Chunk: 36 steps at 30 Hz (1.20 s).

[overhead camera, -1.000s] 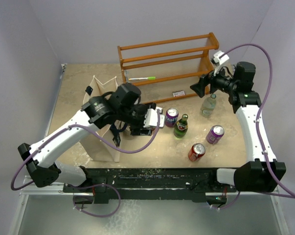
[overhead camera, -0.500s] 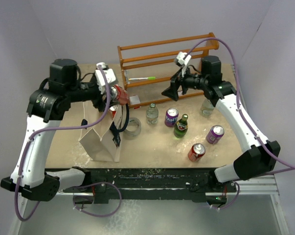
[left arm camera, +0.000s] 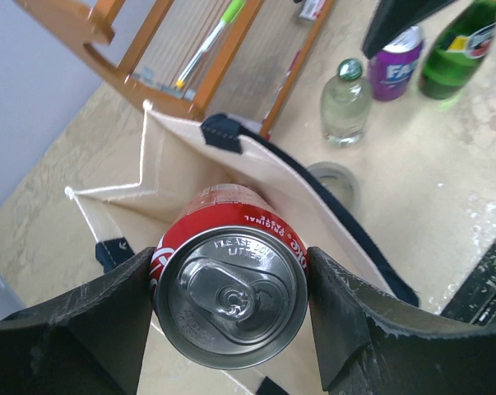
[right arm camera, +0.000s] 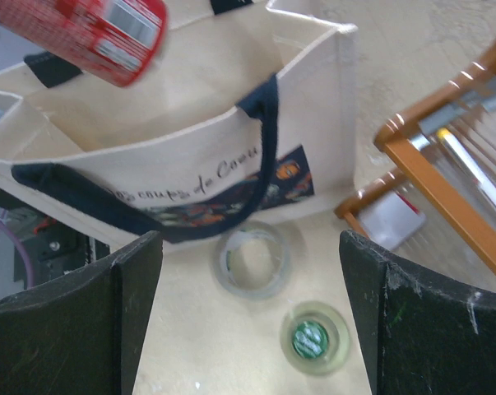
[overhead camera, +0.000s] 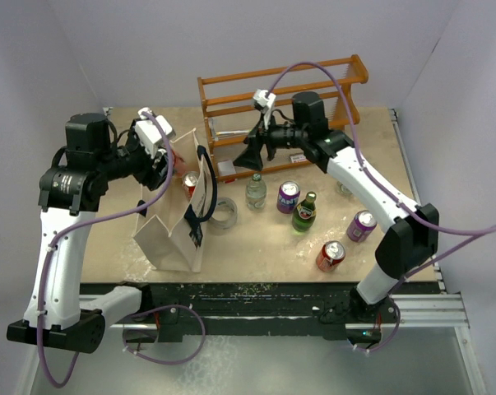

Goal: Place the beverage into the canvas bag
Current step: Place the drink in the canvas bag.

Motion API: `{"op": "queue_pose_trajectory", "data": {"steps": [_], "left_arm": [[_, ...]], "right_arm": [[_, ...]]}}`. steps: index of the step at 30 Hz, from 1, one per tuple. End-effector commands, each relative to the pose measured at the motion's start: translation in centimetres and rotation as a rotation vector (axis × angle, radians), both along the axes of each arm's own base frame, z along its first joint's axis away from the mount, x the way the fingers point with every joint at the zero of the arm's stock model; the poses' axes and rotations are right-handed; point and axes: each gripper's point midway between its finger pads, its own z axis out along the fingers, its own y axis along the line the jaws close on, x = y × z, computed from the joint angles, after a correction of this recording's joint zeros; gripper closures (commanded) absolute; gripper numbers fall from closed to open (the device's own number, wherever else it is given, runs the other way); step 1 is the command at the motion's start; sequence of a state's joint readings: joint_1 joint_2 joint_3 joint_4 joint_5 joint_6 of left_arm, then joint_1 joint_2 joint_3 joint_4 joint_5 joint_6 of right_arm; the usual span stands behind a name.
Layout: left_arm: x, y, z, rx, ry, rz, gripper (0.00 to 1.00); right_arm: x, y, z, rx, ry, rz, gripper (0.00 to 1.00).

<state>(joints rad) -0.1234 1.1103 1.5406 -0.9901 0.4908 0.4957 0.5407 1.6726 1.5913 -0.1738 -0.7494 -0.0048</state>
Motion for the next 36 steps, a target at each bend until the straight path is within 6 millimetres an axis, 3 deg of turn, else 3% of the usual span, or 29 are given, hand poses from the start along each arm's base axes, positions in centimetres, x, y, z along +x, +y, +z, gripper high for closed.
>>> {"op": "queue_pose_trajectory", "data": {"steps": [1, 9, 16, 24, 36], "left_arm": [[2.2, 1.1, 2.2, -0.005, -0.139, 0.078, 1.0], [3.9, 2.0, -1.9, -0.016, -0.055, 0.159, 1.0], [4.5, 1.5, -4.5, -0.022, 0.01, 0.141, 1.0], [5.1, 1.1, -7.3, -0.003, 0.085, 0.105, 1.0], [5.4, -0.2, -10.1, 0.092, 0.102, -0.076, 1.0]], "right_arm": [[1.0, 3.1, 3.7, 0.09, -0.017, -0.042, 0.13], [1.6, 7.4, 2.4, 0.07, 0.043, -0.043, 0.15], [1.6, 9.3, 0.9, 0.025, 0.061, -0.059, 0.19], [1.7, 9.6, -1.1, -0.017, 0.073, -0.084, 0.27], [1.2, 8.9, -1.6, -0.037, 0.067, -0.089, 0.54]]}}
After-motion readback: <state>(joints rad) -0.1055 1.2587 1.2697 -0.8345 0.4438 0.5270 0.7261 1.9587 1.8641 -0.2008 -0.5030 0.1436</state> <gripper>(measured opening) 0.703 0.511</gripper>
